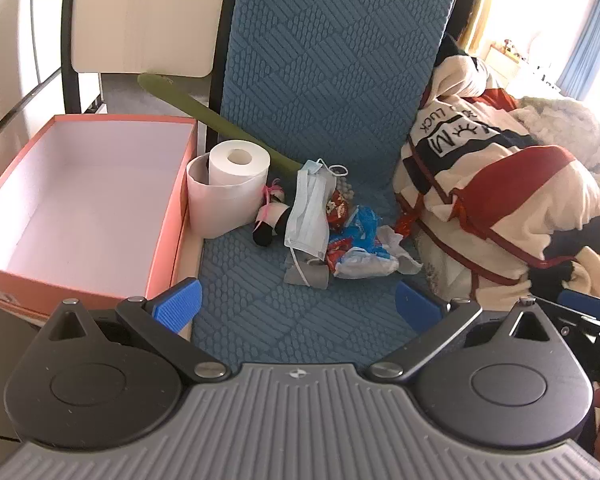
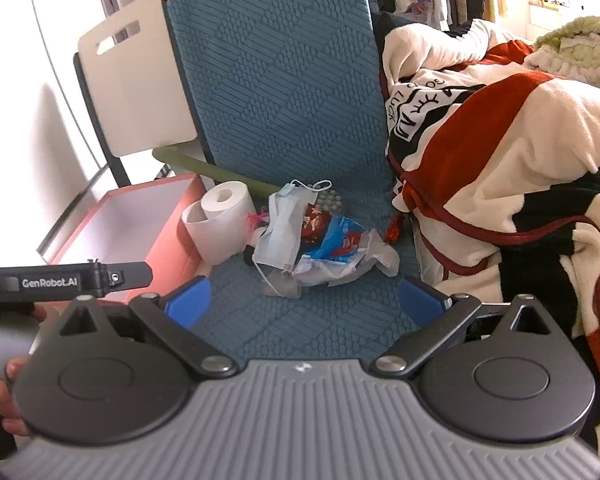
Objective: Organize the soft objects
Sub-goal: 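Move both grippers toward the pile of items on the blue chair seat, then grasp the light-blue face mask with the left gripper while the right gripper grasps the blue snack wrapper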
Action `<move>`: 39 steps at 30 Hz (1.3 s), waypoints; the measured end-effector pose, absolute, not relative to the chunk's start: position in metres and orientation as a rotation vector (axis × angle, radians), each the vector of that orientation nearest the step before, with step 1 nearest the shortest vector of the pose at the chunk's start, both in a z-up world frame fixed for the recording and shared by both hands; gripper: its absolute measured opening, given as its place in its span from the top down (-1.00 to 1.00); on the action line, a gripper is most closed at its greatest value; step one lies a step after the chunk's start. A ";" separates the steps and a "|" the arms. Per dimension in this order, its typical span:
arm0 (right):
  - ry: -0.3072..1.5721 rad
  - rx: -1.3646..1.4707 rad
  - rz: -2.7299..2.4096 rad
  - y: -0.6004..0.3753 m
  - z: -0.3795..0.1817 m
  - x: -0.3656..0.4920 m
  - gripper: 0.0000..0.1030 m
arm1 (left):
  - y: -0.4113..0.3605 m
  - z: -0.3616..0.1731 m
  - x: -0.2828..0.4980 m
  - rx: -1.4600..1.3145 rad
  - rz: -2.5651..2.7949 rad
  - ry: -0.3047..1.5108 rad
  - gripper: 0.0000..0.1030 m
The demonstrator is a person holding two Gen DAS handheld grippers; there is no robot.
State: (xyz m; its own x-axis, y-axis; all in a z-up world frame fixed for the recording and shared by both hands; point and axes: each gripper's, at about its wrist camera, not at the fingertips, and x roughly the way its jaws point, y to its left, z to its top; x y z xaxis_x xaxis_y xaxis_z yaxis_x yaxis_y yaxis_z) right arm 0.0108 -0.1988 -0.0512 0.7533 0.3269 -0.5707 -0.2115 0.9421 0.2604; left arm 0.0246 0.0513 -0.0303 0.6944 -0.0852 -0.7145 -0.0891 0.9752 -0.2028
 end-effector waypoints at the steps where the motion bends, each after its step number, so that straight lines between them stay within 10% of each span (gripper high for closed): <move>1: 0.661 0.187 0.296 -0.199 -0.054 0.015 -0.97 | 0.052 -0.032 0.029 -0.227 0.003 0.809 -1.00; 21: 0.815 0.277 0.289 -0.194 -0.109 0.122 -0.39 | 0.043 -0.097 0.137 -0.191 -0.136 0.875 -0.99; 29: 0.884 0.336 0.288 -0.191 -0.135 0.162 -0.22 | 0.042 -0.126 0.175 -0.177 -0.191 0.887 -0.45; 39: 0.952 0.379 0.303 -0.172 -0.162 0.210 0.02 | 0.046 -0.170 0.217 -0.186 -0.217 0.902 -0.35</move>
